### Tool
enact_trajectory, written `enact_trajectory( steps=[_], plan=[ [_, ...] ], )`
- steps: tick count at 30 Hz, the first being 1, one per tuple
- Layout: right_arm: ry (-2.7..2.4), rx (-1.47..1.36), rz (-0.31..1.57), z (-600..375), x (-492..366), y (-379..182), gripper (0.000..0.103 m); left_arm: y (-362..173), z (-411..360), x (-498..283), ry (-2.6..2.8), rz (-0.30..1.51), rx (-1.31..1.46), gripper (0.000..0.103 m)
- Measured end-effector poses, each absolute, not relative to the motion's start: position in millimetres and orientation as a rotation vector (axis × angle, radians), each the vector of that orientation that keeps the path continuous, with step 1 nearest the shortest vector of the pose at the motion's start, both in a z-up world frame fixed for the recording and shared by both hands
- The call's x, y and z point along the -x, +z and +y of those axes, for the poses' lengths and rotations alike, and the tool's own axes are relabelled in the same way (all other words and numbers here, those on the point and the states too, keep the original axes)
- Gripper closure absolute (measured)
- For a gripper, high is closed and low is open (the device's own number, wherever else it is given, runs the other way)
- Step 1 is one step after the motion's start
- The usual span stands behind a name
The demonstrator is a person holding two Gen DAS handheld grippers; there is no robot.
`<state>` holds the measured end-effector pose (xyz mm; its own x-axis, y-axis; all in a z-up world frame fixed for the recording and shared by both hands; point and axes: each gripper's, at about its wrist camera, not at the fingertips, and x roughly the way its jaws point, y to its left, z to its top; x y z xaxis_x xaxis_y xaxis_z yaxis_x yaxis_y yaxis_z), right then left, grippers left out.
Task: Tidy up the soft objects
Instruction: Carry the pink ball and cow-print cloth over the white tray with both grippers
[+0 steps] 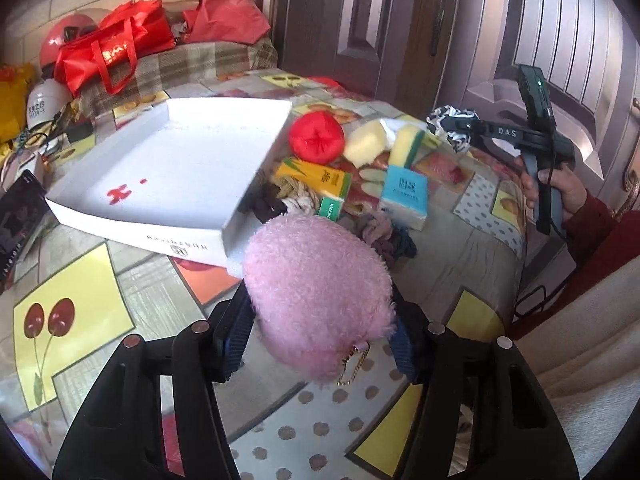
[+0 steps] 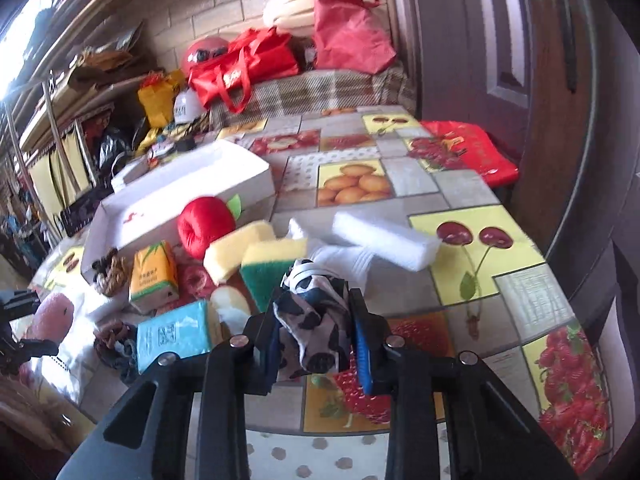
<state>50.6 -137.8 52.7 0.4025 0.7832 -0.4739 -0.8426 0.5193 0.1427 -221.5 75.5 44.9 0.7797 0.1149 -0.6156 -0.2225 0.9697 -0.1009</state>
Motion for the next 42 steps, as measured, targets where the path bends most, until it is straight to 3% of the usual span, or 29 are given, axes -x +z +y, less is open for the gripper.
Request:
enact_trajectory(
  steps=[6,12,42],
  plan=[
    [1.058,-0.006,0.285,-133.4,-19.7,76.4,0.073,67.3,96.0,244.0,0.444,0.317,0.127,0.043],
    [1.002,0.011,0.264,-105.9,-18.9,59.5,0.073,64.9,102.0,254.9,0.565,0.234,0.107,0.043],
    [1.136,-0.007,0.222,-75.6,25.2,58.7,0.073,65.1,98.9,266.9,0.715,0.174,0.084,0.043]
  ],
)
